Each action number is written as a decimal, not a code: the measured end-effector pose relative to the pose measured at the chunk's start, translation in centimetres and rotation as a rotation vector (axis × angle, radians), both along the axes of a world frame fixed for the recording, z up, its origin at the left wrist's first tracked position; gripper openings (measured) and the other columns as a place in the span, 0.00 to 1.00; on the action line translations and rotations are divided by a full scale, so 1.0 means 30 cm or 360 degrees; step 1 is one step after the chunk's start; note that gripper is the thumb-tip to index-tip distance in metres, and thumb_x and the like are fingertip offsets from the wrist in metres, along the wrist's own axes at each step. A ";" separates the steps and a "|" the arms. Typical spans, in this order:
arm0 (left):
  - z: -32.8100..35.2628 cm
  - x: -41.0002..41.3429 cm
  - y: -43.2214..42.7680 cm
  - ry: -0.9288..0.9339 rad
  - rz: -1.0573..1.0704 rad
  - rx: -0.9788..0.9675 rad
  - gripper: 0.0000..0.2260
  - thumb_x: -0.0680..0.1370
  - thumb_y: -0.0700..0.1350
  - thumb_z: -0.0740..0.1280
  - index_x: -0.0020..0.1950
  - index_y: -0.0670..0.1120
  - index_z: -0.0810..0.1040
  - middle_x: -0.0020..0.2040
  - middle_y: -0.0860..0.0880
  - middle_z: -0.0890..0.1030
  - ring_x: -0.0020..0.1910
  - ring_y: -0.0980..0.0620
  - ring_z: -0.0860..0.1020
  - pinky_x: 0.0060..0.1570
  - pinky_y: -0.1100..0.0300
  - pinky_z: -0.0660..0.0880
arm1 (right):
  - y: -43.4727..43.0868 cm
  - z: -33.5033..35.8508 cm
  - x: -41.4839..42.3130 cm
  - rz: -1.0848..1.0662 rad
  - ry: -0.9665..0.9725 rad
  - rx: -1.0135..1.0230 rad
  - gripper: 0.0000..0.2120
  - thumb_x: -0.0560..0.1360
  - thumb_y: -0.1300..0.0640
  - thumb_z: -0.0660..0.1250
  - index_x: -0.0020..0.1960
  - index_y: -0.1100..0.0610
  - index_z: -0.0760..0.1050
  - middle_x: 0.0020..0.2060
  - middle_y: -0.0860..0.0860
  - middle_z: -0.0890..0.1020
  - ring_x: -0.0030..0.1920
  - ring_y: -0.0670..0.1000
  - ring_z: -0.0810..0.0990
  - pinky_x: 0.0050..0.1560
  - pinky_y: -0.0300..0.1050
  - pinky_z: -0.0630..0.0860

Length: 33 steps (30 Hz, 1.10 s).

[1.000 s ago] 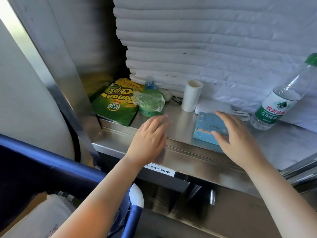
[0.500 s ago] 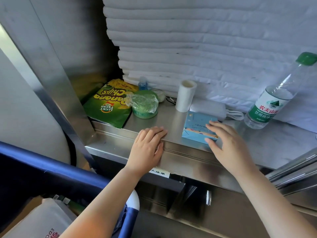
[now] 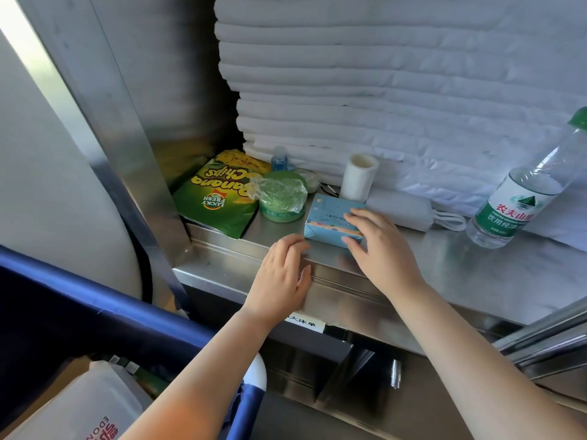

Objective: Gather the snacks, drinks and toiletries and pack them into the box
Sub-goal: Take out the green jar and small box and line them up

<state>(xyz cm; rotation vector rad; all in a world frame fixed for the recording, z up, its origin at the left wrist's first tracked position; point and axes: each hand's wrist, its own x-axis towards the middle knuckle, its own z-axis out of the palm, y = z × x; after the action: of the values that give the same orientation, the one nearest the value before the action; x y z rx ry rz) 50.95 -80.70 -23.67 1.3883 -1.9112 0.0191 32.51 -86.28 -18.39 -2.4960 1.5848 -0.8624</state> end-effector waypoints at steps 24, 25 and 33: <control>-0.059 -0.002 -0.010 -0.0323 -0.0010 -0.0141 0.19 0.74 0.43 0.61 0.64 0.40 0.74 0.63 0.44 0.75 0.66 0.46 0.69 0.70 0.50 0.60 | 0.156 -0.121 -0.069 -0.0329 0.0319 -0.0171 0.23 0.79 0.52 0.49 0.64 0.63 0.74 0.62 0.58 0.78 0.63 0.58 0.76 0.62 0.52 0.73; -0.058 -0.003 -0.007 -0.0331 -0.0001 -0.0120 0.19 0.75 0.43 0.61 0.64 0.40 0.74 0.64 0.44 0.75 0.67 0.46 0.69 0.70 0.50 0.60 | 0.158 -0.120 -0.070 -0.0327 0.0324 -0.0170 0.23 0.79 0.52 0.49 0.64 0.63 0.74 0.62 0.58 0.78 0.63 0.58 0.75 0.63 0.52 0.72; -0.024 -0.068 0.026 -0.0287 0.0216 -0.0013 0.18 0.72 0.41 0.69 0.61 0.40 0.75 0.61 0.44 0.76 0.64 0.45 0.71 0.70 0.47 0.59 | 0.207 -0.120 -0.091 -0.0309 0.0370 -0.0043 0.22 0.80 0.52 0.58 0.70 0.60 0.67 0.69 0.56 0.70 0.70 0.56 0.67 0.70 0.50 0.61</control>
<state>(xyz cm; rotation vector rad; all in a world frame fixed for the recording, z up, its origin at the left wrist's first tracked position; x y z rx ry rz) 48.91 -79.93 -24.38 1.5535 -1.9554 0.2250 29.79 -80.08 -21.98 -2.5731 1.9259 -0.6327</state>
